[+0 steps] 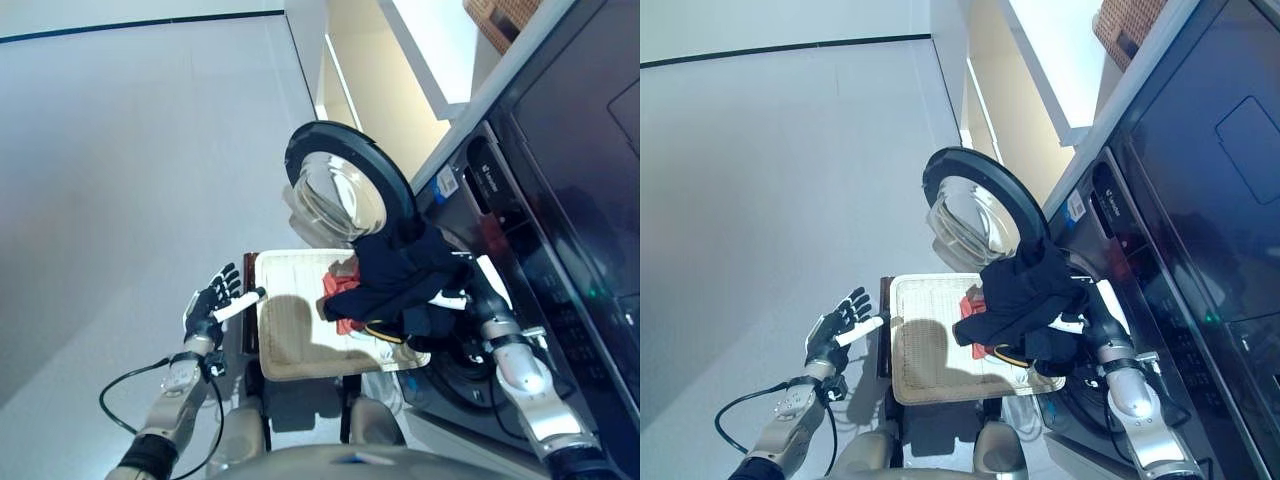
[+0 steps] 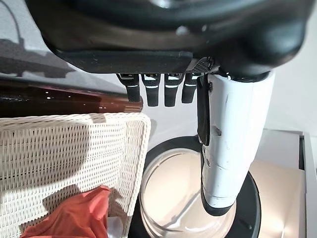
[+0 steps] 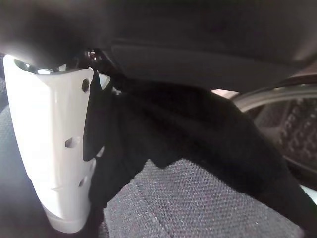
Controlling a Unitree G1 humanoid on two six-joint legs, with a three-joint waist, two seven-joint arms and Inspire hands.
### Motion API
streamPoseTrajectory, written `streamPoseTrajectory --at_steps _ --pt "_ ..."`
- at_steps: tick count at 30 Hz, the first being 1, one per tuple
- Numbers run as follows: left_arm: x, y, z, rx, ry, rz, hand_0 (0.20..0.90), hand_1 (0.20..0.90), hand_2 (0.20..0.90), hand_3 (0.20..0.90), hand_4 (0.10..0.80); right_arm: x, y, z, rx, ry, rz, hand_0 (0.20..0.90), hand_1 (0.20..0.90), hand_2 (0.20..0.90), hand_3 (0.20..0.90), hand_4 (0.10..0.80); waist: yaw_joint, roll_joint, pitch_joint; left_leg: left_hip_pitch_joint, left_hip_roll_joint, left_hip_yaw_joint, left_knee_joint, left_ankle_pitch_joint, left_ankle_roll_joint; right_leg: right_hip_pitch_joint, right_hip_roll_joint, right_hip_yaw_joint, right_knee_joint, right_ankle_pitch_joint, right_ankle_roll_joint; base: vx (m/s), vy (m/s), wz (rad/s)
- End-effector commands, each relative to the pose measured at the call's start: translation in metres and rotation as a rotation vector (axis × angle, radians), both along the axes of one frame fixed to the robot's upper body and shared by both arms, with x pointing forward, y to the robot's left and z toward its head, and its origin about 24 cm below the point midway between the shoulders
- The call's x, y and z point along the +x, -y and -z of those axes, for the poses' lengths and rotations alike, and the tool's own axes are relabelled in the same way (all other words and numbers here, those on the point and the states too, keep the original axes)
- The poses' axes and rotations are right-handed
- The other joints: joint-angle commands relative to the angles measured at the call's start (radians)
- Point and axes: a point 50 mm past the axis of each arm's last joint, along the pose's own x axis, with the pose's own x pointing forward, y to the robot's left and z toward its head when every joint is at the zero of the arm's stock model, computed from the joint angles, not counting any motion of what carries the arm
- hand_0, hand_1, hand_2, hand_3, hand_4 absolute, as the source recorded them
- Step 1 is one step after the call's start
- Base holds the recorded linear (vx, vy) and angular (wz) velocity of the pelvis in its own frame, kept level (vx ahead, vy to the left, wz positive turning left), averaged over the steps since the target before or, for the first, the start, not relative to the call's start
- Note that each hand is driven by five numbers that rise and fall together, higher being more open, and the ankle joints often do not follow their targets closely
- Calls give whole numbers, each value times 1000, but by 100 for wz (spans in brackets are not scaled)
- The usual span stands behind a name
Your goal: Pick up the clothes and place them into the washing machine
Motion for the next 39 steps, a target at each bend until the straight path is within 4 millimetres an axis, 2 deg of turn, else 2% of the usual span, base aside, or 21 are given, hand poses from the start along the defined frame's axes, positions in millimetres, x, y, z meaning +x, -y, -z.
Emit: streamPoseTrajectory --at_steps 1,4,5,7,10,11,12,14,19,25,26,27,29,32,37,39 --pt "16 -6 -19 25 128 1 900 900 900 900 800 15 11 -58 84 333 -2 200 200 200 200 300 2 -3 -88 6 93 -53 88 -96 -80 9 -84 22 96 -49 52 3 3 -6" --pt "15 -4 -17 13 119 -1 900 900 900 900 800 14 11 -44 231 304 41 200 200 200 200 300 2 -1 -89 7 91 -52 85 -94 -80 12 -86 20 93 -46 51 0 0 0" --pt "15 -1 -16 2 116 4 900 900 900 900 800 16 8 -33 377 291 63 200 200 200 200 300 3 1 -89 7 89 -51 84 -93 -79 14 -86 19 91 -45 50 0 0 0" --pt "14 0 -15 -5 112 2 900 900 900 900 800 16 5 -20 475 258 84 200 200 200 200 300 4 2 -89 6 88 -52 83 -92 -79 15 -87 16 89 -43 50 0 0 0" --pt "14 1 -15 -10 111 7 900 900 900 900 800 18 0 -11 521 220 82 200 200 200 200 300 6 4 -89 5 87 -54 82 -92 -79 14 -88 16 88 -43 50 0 0 0" --pt "14 2 -15 -19 111 11 900 900 900 900 800 18 -3 -3 629 210 98 200 200 200 200 300 9 6 -89 5 86 -54 82 -91 -79 16 -89 15 86 -43 50 0 0 0" --pt "14 2 -15 -19 111 11 900 900 900 900 800 18 -3 -3 630 210 97 200 200 200 200 300 9 5 -89 5 86 -54 82 -91 -79 17 -89 15 86 -43 50 0 0 0" --pt "13 3 -14 -28 106 15 900 900 900 900 800 19 -7 10 716 176 126 200 200 200 200 300 13 8 -90 5 83 -54 81 -91 -79 18 -90 12 85 -43 50 0 0 0" --pt "11 5 -12 -37 99 19 900 900 900 900 800 17 -11 15 778 166 136 200 200 200 200 300 14 9 -92 7 80 -58 81 -93 -78 23 -91 10 82 -43 50 0 0 0" --pt "14 12 -11 -59 93 34 900 900 900 900 800 28 -37 39 999 87 172 200 200 200 200 300 24 12 -81 -5 73 -55 95 -99 -76 14 -97 13 81 -38 50 -7 1 0" --pt "15 15 -13 -74 99 41 900 900 900 900 800 34 -49 46 1119 69 198 200 200 200 200 300 31 14 -72 -17 68 -55 104 -101 -75 7 -101 12 86 -38 51 -31 6 -1" --pt "15 15 -13 -73 99 41 900 900 900 900 800 34 -49 46 1119 69 197 200 200 200 200 300 31 14 -72 -17 68 -55 105 -102 -75 6 -101 12 87 -38 51 -46 8 0" --pt "20 20 -17 -99 113 40 900 900 900 900 800 48 -62 52 1262 64 272 200 200 200 200 300 43 24 -39 -52 58 -64 138 -107 -74 -16 -110 12 112 -42 50 -87 8 1" --pt "25 22 -23 -112 141 35 900 900 900 900 800 61 -71 49 1306 62 272 200 200 200 200 300 49 33 -9 -87 50 -72 164 -110 -73 -41 -114 11 132 -46 47 -106 6 4" --pt "34 27 -33 -155 196 7 900 900 900 900 800 90 -71 35 1392 146 380 200 200 200 200 300 64 66 53 -177 39 -92 229 -116 -72 -106 -126 8 178 -57 38 -87 -1 16" --pt "36 28 -35 -164 207 3 900 900 900 900 800 93 -68 34 1426 172 416 200 200 200 200 300 64 73 62 -195 37 -95 241 -118 -71 -123 -129 10 193 -62 38 -70 2 9"
